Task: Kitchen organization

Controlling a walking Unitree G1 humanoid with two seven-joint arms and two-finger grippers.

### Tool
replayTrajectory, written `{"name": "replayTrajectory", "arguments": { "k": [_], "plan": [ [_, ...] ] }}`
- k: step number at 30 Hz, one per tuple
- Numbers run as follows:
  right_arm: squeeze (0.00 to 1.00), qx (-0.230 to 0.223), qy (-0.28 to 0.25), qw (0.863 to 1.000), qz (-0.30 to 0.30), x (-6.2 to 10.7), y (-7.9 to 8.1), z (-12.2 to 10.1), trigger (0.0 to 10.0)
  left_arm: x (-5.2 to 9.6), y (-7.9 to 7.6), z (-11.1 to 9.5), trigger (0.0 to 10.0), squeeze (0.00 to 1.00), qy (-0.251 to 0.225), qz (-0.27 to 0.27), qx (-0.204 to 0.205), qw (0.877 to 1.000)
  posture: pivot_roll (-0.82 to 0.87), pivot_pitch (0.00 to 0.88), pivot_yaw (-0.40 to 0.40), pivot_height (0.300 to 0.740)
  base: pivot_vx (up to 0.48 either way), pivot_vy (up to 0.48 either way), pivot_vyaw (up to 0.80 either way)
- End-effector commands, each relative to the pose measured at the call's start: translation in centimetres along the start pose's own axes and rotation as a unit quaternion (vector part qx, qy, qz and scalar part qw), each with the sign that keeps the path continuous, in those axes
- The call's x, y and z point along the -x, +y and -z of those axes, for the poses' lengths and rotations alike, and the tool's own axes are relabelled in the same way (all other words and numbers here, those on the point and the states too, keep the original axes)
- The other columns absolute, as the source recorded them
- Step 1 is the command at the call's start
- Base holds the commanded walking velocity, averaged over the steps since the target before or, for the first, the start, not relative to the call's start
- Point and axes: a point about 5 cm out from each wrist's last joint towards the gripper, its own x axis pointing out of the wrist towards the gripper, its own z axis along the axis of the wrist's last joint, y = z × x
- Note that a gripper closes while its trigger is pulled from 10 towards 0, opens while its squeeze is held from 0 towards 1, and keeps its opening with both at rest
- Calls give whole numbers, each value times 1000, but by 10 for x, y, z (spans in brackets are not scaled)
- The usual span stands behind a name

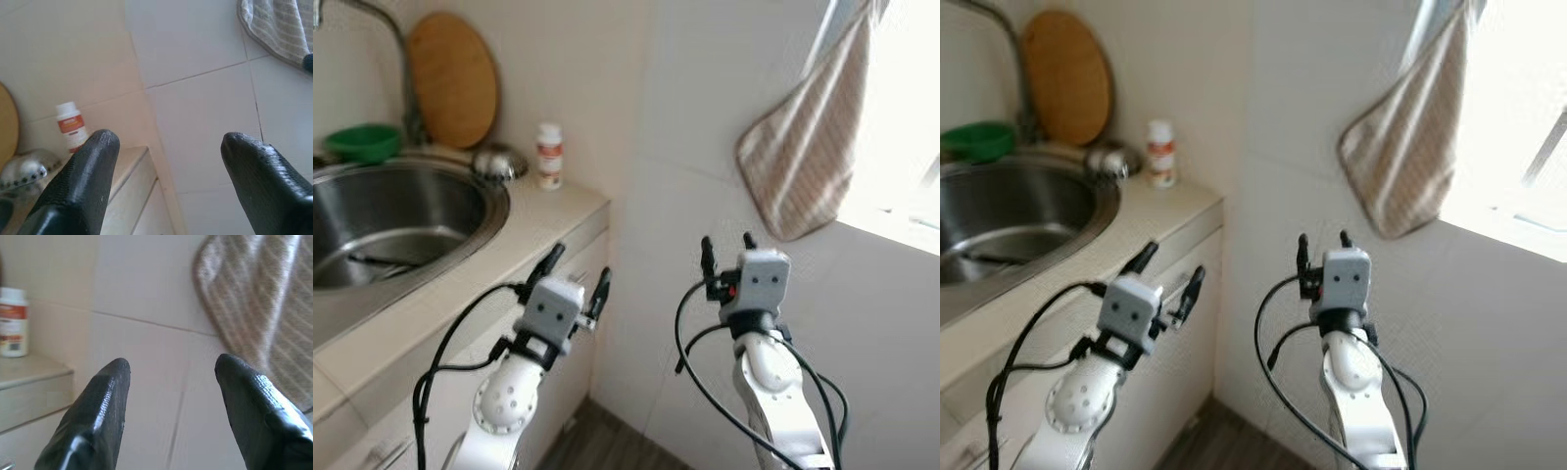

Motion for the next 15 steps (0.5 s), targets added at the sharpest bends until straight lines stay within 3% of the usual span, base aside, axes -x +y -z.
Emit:
{"name": "replayTrajectory", "arguments": {
  "k": [1, 3, 15],
  "plan": [
    [0, 6, 20, 1000, 18, 2, -8, 7, 10000, -1, -7, -3, 10000, 0, -8, 12, 13, 1000, 59, 0, -65, 740, 0, 0, -800],
    [0, 6, 22, 1000, 18, 2, -8, 7, 10000, 0, -6, -2, 10000, 0, -5, 10, 12, 1000, 58, 0, -65, 740, 0, 0, -800],
    [0, 15, 23, 999, 18, 3, -12, 8, 10000, 0, -11, 1, 10000, 0, -3, 19, 17, 1000, 47, 0, -63, 740, 0, 0, -67]
  ]
}}
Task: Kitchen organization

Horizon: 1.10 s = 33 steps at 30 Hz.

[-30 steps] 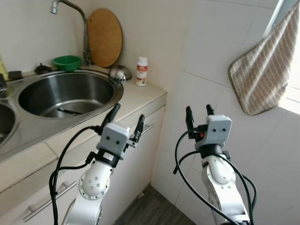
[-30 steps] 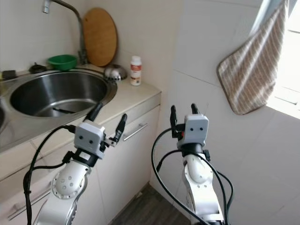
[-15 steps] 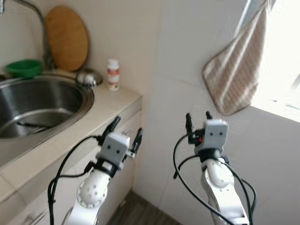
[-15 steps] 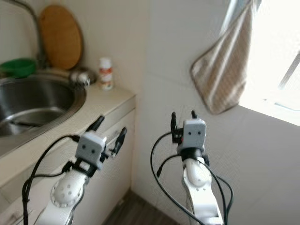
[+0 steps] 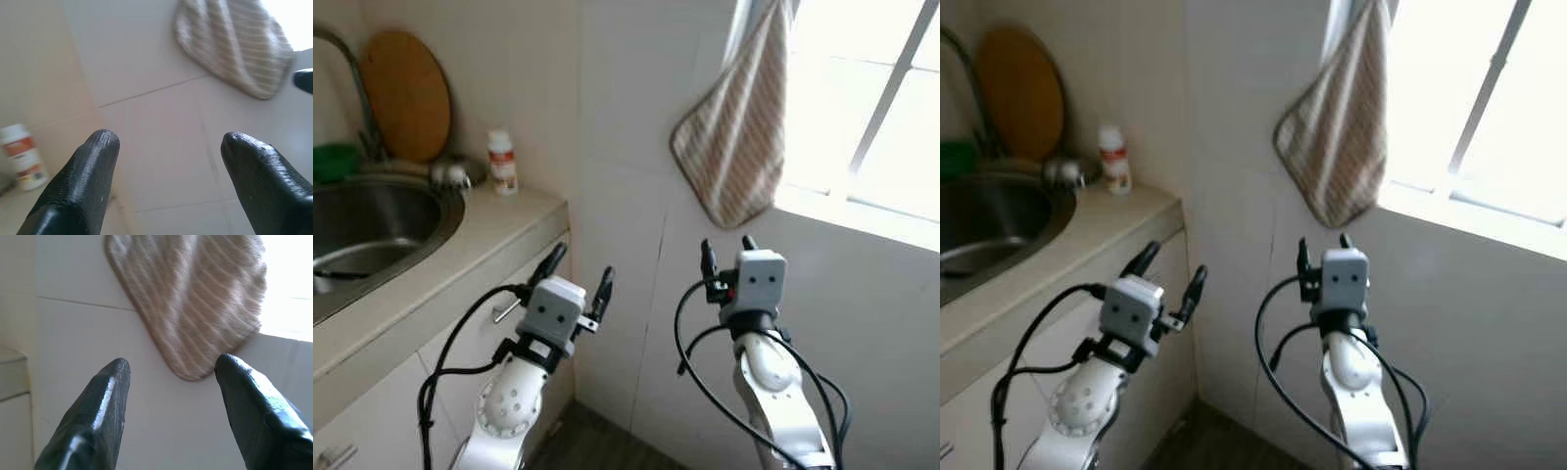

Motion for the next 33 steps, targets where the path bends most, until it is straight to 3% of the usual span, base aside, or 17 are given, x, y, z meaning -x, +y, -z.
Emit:
{"name": "replayTrajectory", "arguments": {
  "k": [1, 14, 19, 28, 33],
  "plan": [
    [0, 3, -4, 1000, 8, -1, -5, -2, 10000, -1, -3, -1, 10000, 0, -5, 11, 1, 1000, 47, 0, -63, 740, 0, 0, 0],
    [0, 8, -6, 1000, 9, -1, -6, -2, 10000, 0, -6, 0, 10000, 0, -5, 16, 4, 1000, 44, 0, -66, 740, 0, 0, -185],
    [0, 10, -7, 1000, 9, -2, -6, -2, 10000, 1, -10, 4, 10000, 0, 14, 26, 39, 999, 44, 0, -68, 740, 0, 0, 0],
    [0, 10, -7, 1000, 7, -3, -5, -2, 10000, 2, -9, 0, 10000, 0, -8, 23, 37, 999, 46, 0, -72, 740, 0, 440, -178],
    [0, 11, -7, 1000, 5, -3, -4, -2, 10000, 3, -8, -1, 10000, 0, -11, 20, 45, 999, 48, 0, -73, 740, 0, 49, -480]
  ]
}}
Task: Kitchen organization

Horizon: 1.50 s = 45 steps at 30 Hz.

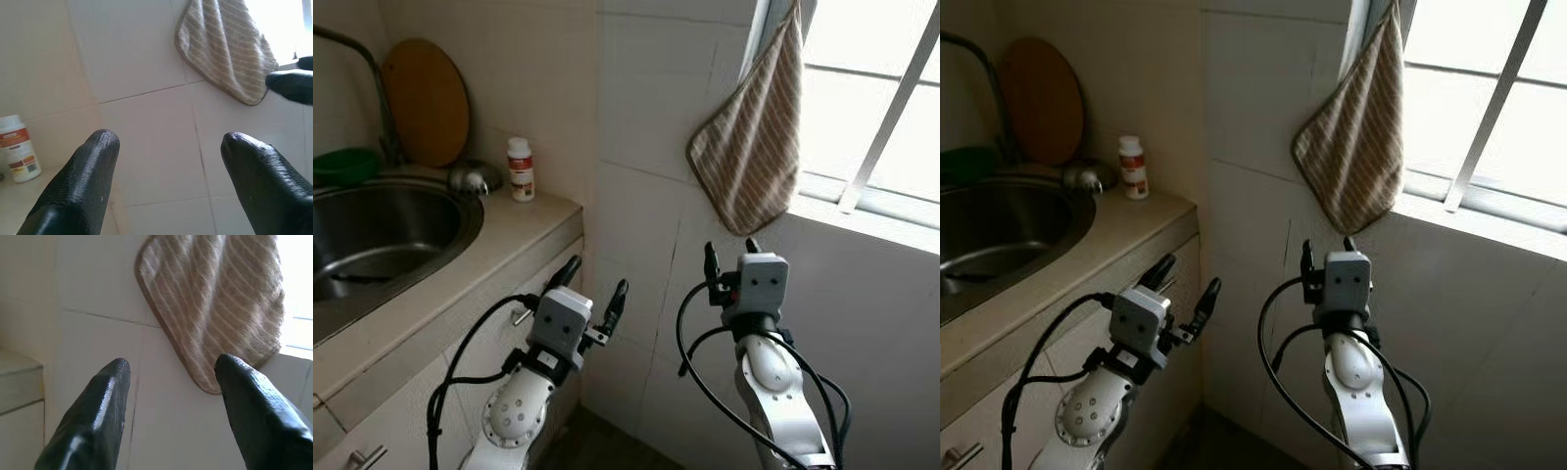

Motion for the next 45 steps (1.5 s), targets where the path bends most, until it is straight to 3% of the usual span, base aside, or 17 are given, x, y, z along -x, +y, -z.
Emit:
{"name": "replayTrajectory", "arguments": {
  "k": [1, 11, 17, 26, 37, 45],
  "plan": [
    [0, 9, -3, 1000, 7, -1, -6, -1, 10000, -2, -1, -5, 10000, 0, -14, 3, 5, 1000, 49, 0, -73, 740, 0, 0, 0],
    [0, 11, -3, 1000, 6, -1, -6, 0, 10000, -1, -3, -7, 10000, 0, -26, 17, -3, 1000, 50, 0, -71, 740, 0, 0, -640],
    [0, 12, -3, 1000, 7, -1, -5, 1, 10000, -2, -6, -7, 10000, 0, -29, 29, -1, 999, 49, 0, -68, 740, 0, -454, 0],
    [0, 12, -3, 1000, 7, -2, -4, 2, 10000, -3, -4, -9, 10000, 0, -37, 24, 16, 999, 51, 0, -68, 740, 0, 0, -178],
    [0, 13, -4, 1000, 6, -2, -4, 3, 10000, -2, -6, -8, 10000, 0, -35, 30, 37, 998, 54, 0, -68, 740, 0, 468, -800],
    [0, 15, -2, 1000, 6, -1, -4, 5, 10000, -1, -4, -9, 10000, 0, -42, 24, 30, 998, 52, 0, -66, 740, 0, 300, 0]
  ]
}}
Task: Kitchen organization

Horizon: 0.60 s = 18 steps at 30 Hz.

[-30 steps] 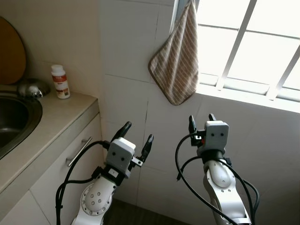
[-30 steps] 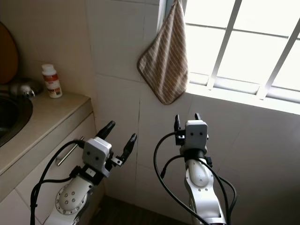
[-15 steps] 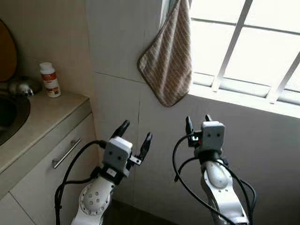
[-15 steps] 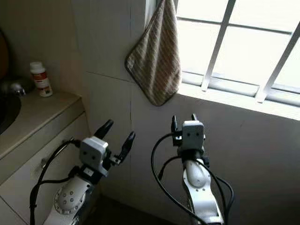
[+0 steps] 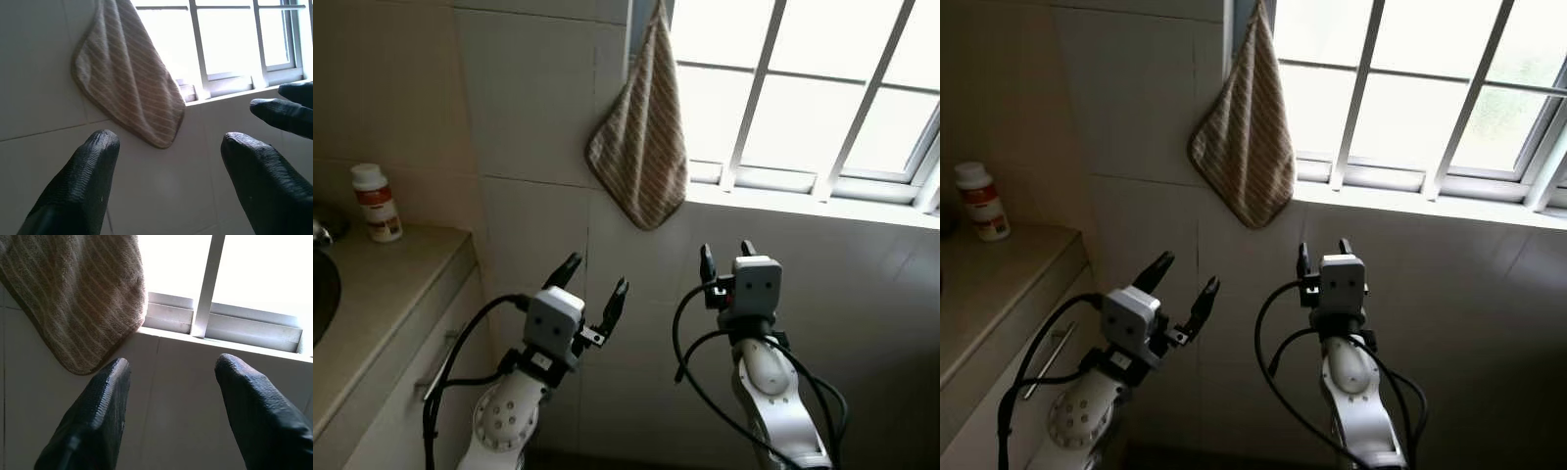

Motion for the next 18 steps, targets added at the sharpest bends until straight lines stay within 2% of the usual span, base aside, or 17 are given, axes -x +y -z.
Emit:
{"name": "replayTrajectory", "arguments": {
  "k": [1, 5, 8, 18],
  "plan": [
    [0, 10, 0, 1000, 7, -1, -5, 0, 10000, -2, -4, -3, 10000, 0, -11, 5, 3, 1000, 52, 0, -66, 740, 0, 0, 0],
    [0, 11, -1, 1000, 7, -1, -5, 0, 10000, -3, -6, -2, 10000, 0, -2, 14, -1, 1000, 48, 0, -65, 740, 0, 0, 0],
    [0, 11, -1, 1000, 8, -2, -5, 0, 10000, -3, -7, -1, 10000, 0, -1, 19, -3, 1000, 48, 0, -65, 740, 0, -454, -800],
    [0, 10, -1, 1000, 7, -3, -4, 0, 10000, -2, -8, 1, 10000, 0, 5, 22, -10, 1000, 51, 0, -66, 740, 0, -454, -80]
  ]
}}
